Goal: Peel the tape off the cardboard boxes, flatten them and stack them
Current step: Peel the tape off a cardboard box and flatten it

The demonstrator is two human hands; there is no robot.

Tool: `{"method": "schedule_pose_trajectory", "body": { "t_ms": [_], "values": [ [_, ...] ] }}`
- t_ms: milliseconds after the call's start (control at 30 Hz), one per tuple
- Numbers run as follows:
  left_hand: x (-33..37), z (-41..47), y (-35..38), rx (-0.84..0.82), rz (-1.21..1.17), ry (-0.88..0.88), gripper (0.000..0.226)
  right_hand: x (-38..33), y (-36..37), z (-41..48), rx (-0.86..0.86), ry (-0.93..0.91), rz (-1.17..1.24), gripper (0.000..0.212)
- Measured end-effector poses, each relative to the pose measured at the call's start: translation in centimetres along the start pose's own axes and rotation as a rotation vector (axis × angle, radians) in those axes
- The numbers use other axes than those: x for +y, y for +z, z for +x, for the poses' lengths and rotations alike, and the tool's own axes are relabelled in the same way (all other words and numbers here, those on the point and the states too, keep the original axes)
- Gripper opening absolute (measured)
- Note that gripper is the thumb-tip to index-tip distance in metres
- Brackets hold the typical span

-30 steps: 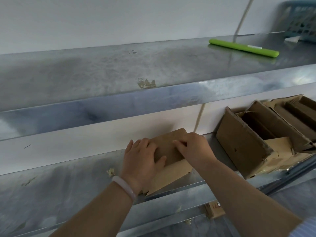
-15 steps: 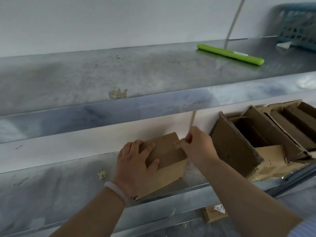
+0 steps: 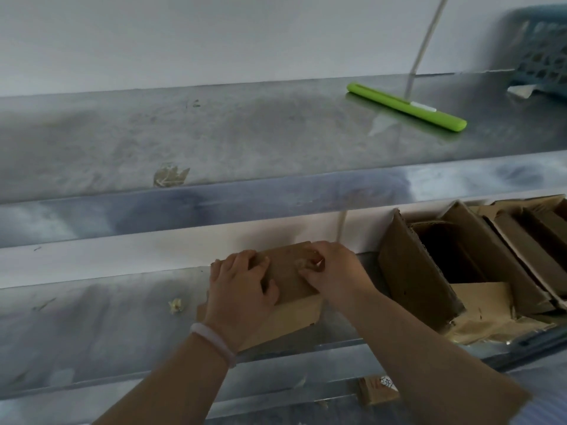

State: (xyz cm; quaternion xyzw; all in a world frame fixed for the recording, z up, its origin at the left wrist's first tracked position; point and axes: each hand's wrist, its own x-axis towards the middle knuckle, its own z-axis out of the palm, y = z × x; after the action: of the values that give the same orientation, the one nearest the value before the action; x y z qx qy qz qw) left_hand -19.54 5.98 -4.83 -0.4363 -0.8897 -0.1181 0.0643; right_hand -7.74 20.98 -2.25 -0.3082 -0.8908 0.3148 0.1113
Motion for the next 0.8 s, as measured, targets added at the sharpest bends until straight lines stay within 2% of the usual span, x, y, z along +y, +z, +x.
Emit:
{"method": "schedule_pose_trajectory", "body": {
  "t_ms": [100, 233, 300, 433, 600, 667, 800],
  "values": [
    [-0.2, -0.8, 0.7, 0.040, -0.013, 0.012, 0.050, -0.3, -0.2, 0.2, 0.008, -0.027, -0.047, 0.006],
    [-0.3, -0.8, 0.7, 0.070, -0.006, 0.022, 0.049, 0.8, -1.2, 0.0, 0.173, 0.014, 0.047, 0.011],
    [-0.1, -0.8, 0.7, 0.087, -0.003, 0.020, 0.048, 1.3, -1.6, -0.1, 0.192, -0.039, -0.025, 0.014],
    [0.0, -0.9, 0.8, 0.112, -0.002, 0.014, 0.047, 1.1, -1.4, 0.0, 0.082, -0.275, -0.251, 0.009],
    [0.1, -0.9, 0.7, 0.109, -0.001, 0.013, 0.047, -0.4, -1.3, 0.8, -0.175, -0.300, -0.403, 0.030],
    [0.0, -0.9, 0.7, 0.098, 0.006, 0.007, 0.047, -0.4, -1.2, 0.9, -0.218, -0.251, -0.385, 0.037],
    [0.1, -1.0, 0.7, 0.104, 0.001, 0.016, 0.047, 0.3, -0.9, 0.6, -0.125, -0.122, -0.113, 0.027]
  ]
}}
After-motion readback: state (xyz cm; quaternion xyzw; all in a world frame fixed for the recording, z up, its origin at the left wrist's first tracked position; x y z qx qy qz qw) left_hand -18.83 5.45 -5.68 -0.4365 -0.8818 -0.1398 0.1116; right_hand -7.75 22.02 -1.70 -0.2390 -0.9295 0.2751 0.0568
